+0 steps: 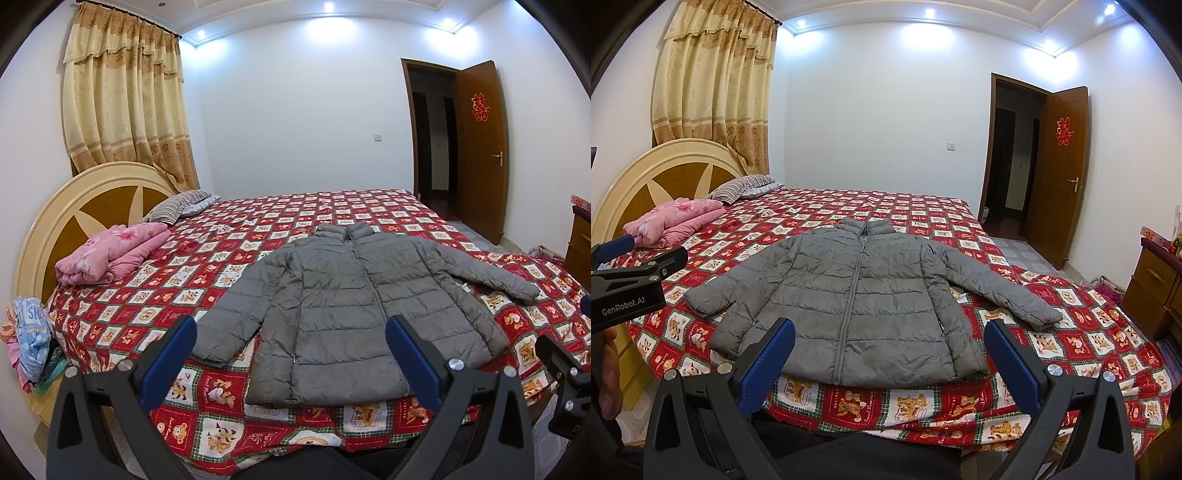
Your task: Fold large clothes
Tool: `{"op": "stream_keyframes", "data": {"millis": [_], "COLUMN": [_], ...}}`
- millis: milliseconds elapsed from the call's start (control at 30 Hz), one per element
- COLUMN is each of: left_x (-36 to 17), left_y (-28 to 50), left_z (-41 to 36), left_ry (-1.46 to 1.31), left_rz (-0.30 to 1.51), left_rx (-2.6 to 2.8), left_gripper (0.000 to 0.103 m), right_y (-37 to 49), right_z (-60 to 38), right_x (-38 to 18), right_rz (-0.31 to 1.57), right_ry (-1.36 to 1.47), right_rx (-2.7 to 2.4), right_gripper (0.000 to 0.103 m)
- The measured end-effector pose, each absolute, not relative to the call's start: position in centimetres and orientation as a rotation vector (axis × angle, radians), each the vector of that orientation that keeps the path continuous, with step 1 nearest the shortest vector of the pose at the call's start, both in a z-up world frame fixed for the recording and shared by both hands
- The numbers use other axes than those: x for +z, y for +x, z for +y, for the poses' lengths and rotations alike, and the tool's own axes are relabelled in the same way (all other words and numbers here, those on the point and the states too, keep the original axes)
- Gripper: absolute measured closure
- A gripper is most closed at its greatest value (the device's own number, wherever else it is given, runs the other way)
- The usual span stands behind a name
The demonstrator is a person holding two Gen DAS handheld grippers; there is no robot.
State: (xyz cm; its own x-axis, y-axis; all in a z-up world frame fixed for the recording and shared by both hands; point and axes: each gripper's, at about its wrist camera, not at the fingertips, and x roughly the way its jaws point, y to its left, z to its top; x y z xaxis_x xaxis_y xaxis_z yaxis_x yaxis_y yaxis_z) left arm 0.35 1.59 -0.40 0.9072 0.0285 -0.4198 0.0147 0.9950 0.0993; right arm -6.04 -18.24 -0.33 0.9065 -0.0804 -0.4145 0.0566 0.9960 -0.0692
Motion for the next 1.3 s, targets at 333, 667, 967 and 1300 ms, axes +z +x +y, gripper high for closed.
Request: {"op": "stream_keyframes", "data": {"millis": [333,667,967,1300], "left_x": [-0.5,-0.5,-0.5,-1.6], "left_y": [0.5,0.5,0.6,1.6], "left_z": [1.8,1.7,1.7,1.5], "left_ry": [0.098,0.097,0.098,0.107], "left_rz": [0.446,0.445,0.448,0.472], "left_rx": [0.008,0.009,0.009,0.012], "left_gripper": [0.000,0.000,0.000,0.000], "right_y": [-6.0,-5.9,-5.9,-5.1], "right_z": [-18.2,-18.3,-18.2,-18.1], "right_x": [-0.6,-0.6,-0.7,-1.1], "right_rz": [0.437,0.439,0.441,0.456], "right_ry": [-0.052,-0.049,-0.049,-0.049], "right_rx": [-0.063,-0.059,-0.057,-0.046], "right_gripper": [0.001,0.001,0.001,0.001]}}
